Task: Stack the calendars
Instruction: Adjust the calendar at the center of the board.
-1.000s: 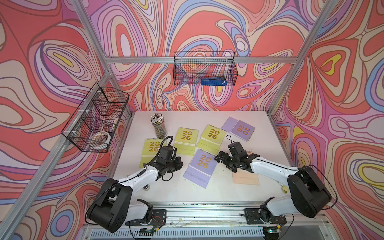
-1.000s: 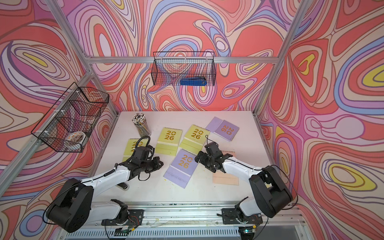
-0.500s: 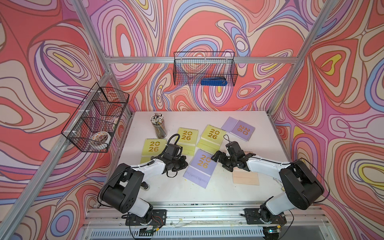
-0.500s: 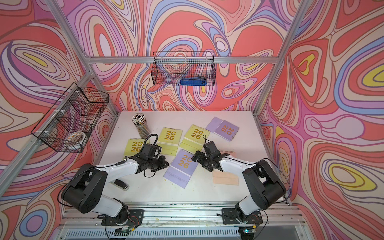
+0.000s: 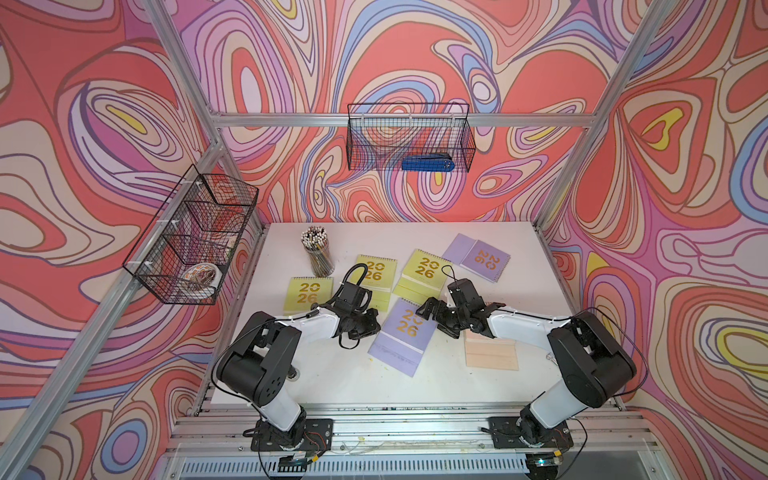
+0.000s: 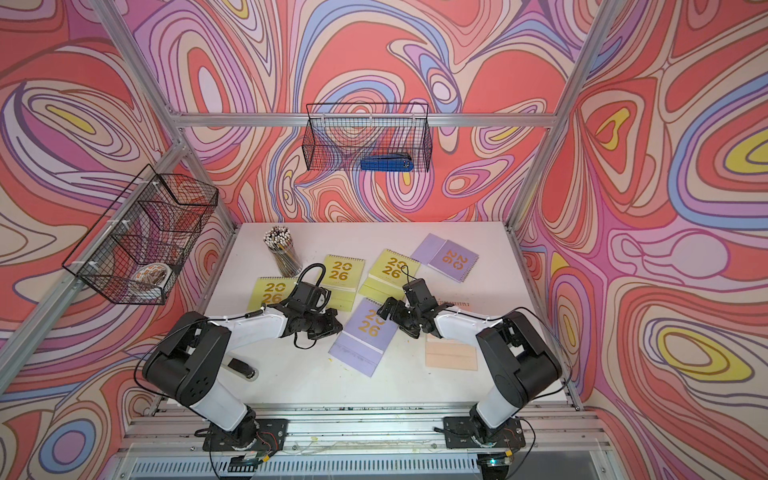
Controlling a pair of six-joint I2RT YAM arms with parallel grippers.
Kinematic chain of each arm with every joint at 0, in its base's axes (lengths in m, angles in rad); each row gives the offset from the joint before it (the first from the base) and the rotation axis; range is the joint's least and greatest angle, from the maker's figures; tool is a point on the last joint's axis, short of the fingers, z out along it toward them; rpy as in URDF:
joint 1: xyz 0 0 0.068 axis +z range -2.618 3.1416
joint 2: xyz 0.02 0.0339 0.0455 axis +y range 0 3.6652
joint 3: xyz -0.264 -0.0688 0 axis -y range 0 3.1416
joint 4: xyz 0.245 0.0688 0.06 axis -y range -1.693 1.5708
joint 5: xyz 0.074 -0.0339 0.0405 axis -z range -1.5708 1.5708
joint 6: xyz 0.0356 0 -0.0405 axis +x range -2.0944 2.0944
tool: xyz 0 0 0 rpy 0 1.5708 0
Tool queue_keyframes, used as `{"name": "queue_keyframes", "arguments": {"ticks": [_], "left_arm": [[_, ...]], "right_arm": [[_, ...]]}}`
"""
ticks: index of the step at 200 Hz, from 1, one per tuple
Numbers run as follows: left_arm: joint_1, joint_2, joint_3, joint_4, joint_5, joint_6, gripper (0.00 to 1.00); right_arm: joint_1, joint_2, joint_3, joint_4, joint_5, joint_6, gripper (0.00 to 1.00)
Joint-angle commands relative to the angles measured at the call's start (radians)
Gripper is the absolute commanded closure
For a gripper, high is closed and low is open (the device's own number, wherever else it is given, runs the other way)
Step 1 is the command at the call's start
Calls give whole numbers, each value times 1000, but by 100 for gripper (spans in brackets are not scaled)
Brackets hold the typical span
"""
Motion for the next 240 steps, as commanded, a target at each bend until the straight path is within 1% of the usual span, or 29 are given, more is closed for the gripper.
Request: {"name": "queue_keyframes", "arguments": {"ticks": [1, 38, 110, 145, 167, 191, 216, 240], "left_arm": [[-23, 12, 11, -68, 20, 8, 100], [-54, -15, -7, -104, 13, -14, 100], [-106, -65, -76, -94, 11, -76, 100], [-113, -84, -102, -69, 7, -100, 100], [-113, -96, -86, -110, -51, -79, 100], [-113, -70, -23, -179, -110, -39, 100], [-113, -18, 39, -228, -118, -17, 100], [-113, 12, 54, -232, -103, -22, 100]], "right_arm": [[7, 35, -8, -45, -3, -14, 2], [7, 41, -8, -47, -15, -24, 2], [7, 44, -10, -61, -21, -40, 1], [7, 54, 0, -80, -19, -57, 2], [6, 49, 7, -106, -1, -73, 1], [5, 37, 10, -133, 30, -78, 2], [5, 40, 19, -153, 38, -80, 2], [5, 40, 21, -159, 42, -89, 1]]}}
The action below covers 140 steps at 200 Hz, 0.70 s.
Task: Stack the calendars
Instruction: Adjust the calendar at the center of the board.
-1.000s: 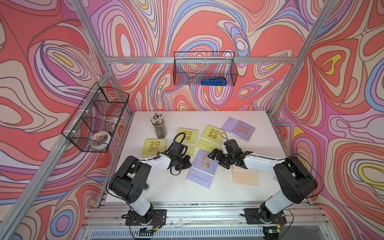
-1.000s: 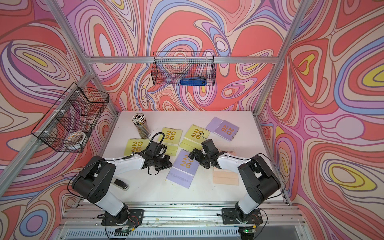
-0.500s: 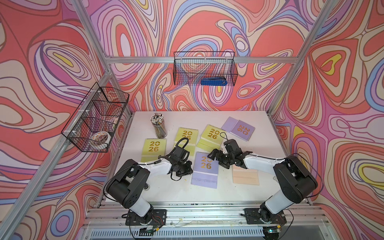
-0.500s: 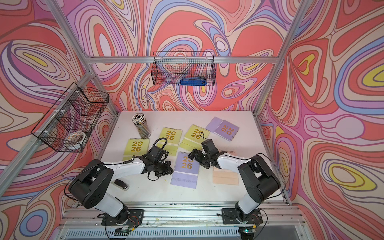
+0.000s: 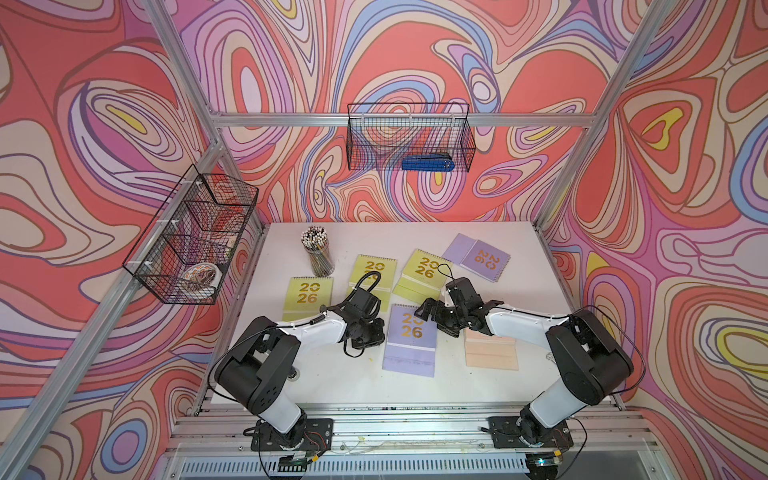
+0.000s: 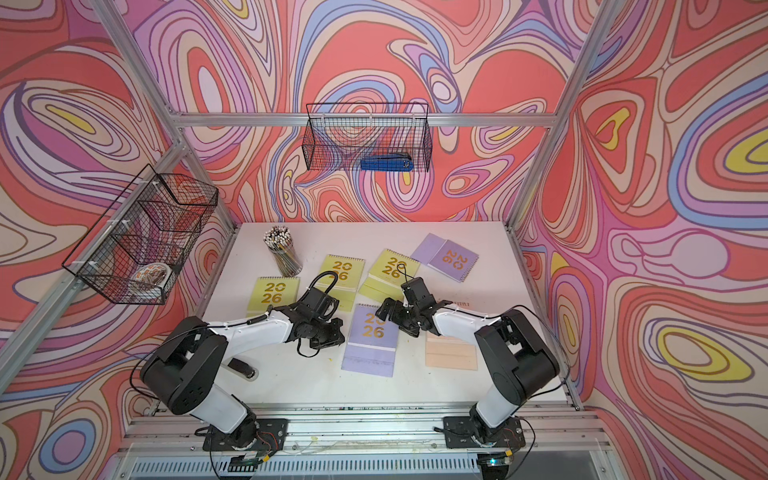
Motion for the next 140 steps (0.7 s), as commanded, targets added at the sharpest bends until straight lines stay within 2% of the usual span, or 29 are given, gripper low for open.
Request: {"name": "queue_keyframes", "arguments": {"ticks": [1, 44, 87, 140], "left_arm": [[-4, 36, 23, -68, -21, 8, 100], [-6, 34, 1, -91, -6, -10, 100], [-12, 11, -48, -37, 44, -53, 100], [-26, -4, -70, -6, 55, -77, 100]], "right_arm": [[6, 27, -10, -106, 48, -19, 1], [5, 52, 16, -107, 26, -45, 1], [5, 73, 39, -107, 11, -62, 2], [5, 98, 58, -96, -23, -74, 1]]}}
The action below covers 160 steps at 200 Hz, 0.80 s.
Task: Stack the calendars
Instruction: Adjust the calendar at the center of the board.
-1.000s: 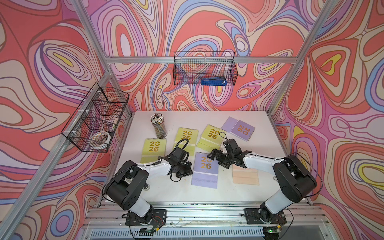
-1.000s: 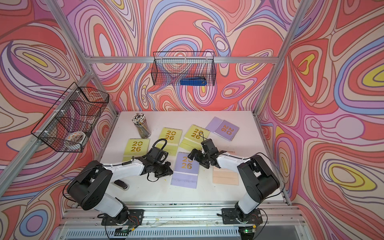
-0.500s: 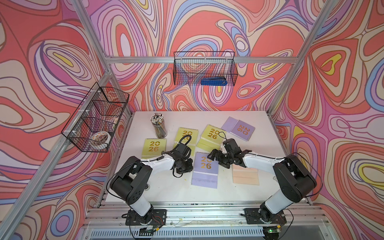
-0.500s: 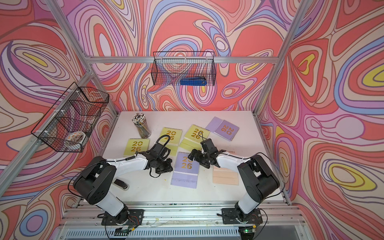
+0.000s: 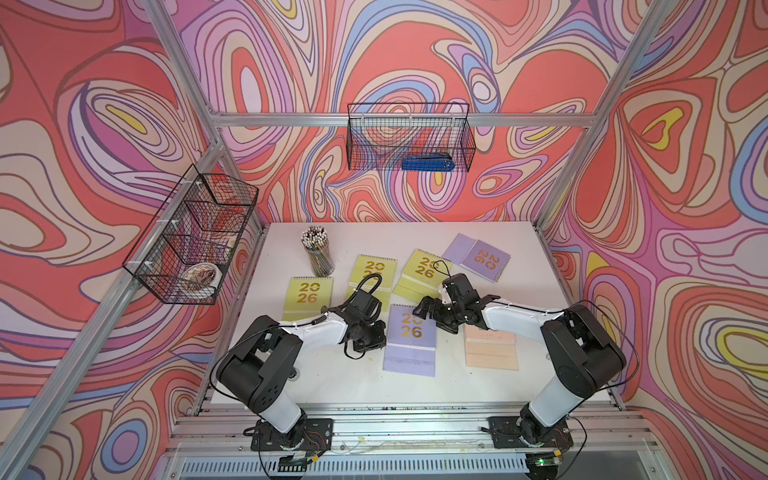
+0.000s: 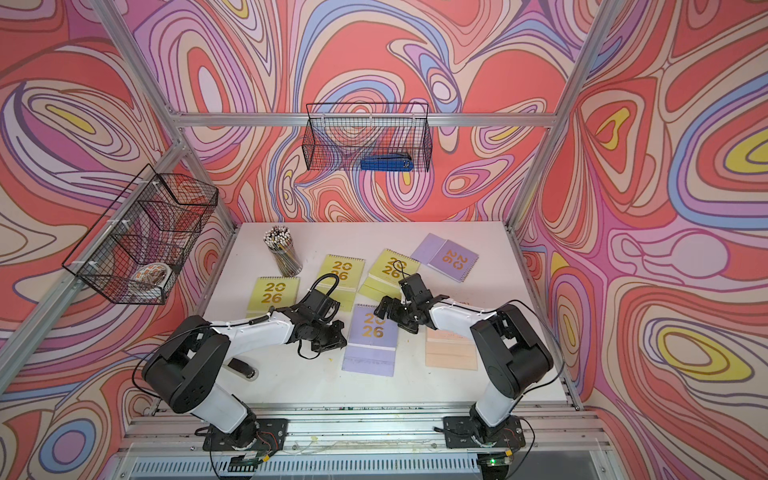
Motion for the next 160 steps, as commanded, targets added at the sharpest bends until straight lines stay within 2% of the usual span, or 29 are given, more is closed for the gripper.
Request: {"name": "queue_keyframes", "arguments": {"ticks": [1, 110, 129, 160], "left_arm": [[-13, 0, -38, -20, 3, -33, 100], [-27, -29, -81, 16, 6, -76, 100], [-27, -45, -69, -15, -20, -62, 100], [-27, -96, 0, -121, -60, -31, 100]], "right_arm": [[5, 48, -11, -46, -4, -20, 2], [5, 73, -2, -19, -45, -29, 2], [6, 42, 6, -53, 2, -33, 1], [-4, -87, 16, -156, 118, -49, 2]]}}
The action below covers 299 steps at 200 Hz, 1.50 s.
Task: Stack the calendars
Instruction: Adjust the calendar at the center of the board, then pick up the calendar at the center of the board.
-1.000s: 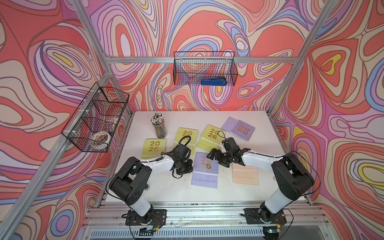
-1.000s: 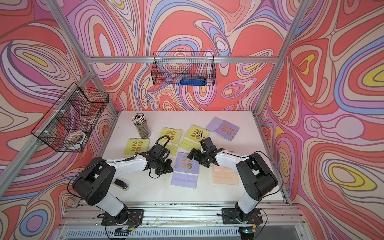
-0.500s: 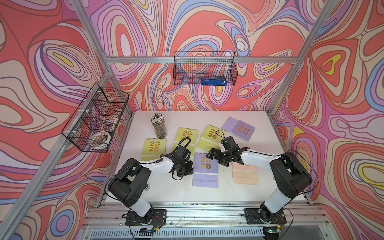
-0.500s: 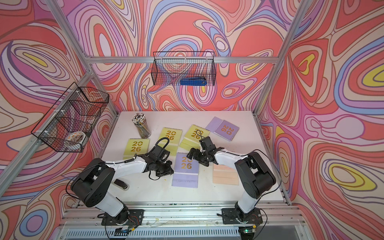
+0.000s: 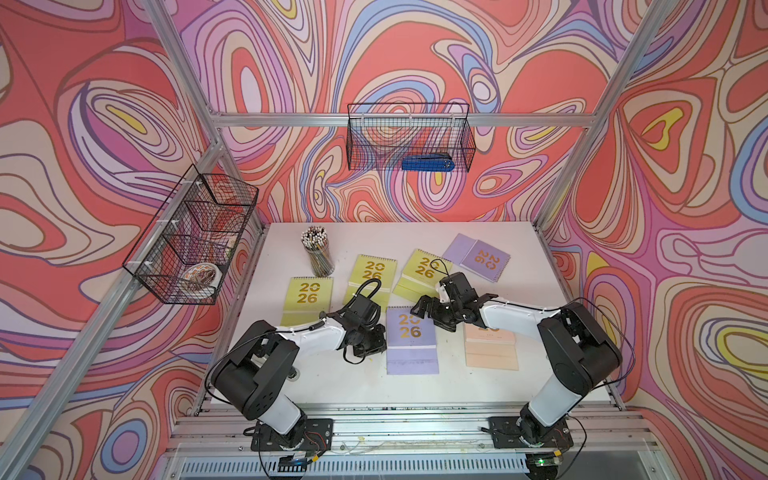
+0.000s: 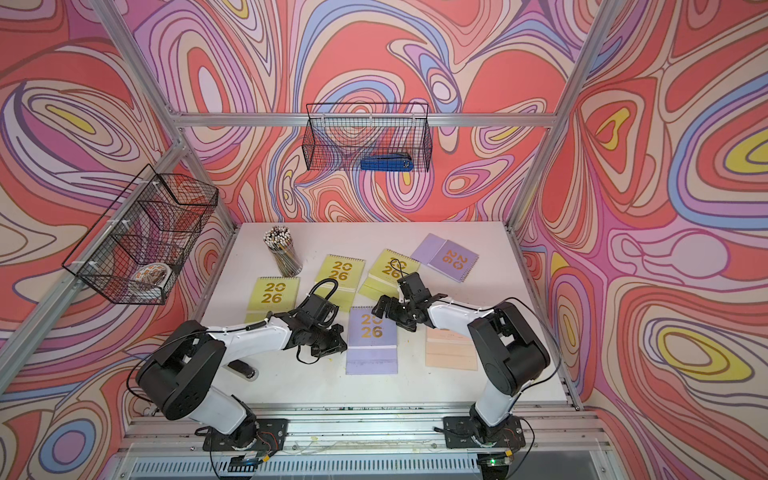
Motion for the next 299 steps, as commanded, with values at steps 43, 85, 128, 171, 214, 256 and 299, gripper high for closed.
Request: {"name": "queue_keyframes", "arguments": {"ticks": [43, 85, 128, 171, 214, 256, 299], "left_arm": [[-8, -132, 120, -212, -85, 26, 100], [-38, -118, 184, -169, -80, 0, 100], [-127, 41, 321, -81, -76, -28, 100], [-203, 234, 508, -75, -54, -12, 100], [-243, 372, 643, -91, -29, -2, 100], [-247, 438, 721, -125, -22, 17, 100], [-248, 493, 787, -150, -9, 18, 100]], "right_arm": [[-125, -297, -78, -249, 207, -8, 1], [-315, -416, -124, -342, 231, -59, 1], [-448, -413, -111, -388, 282, -134, 2], [-525, -379, -101, -389, 326, -176, 2], [-595, -305, -98, -361, 324, -223, 2], [-624, -235, -95, -341, 261, -263, 2], [-624, -199, -114, -333, 110, -282, 2]]}}
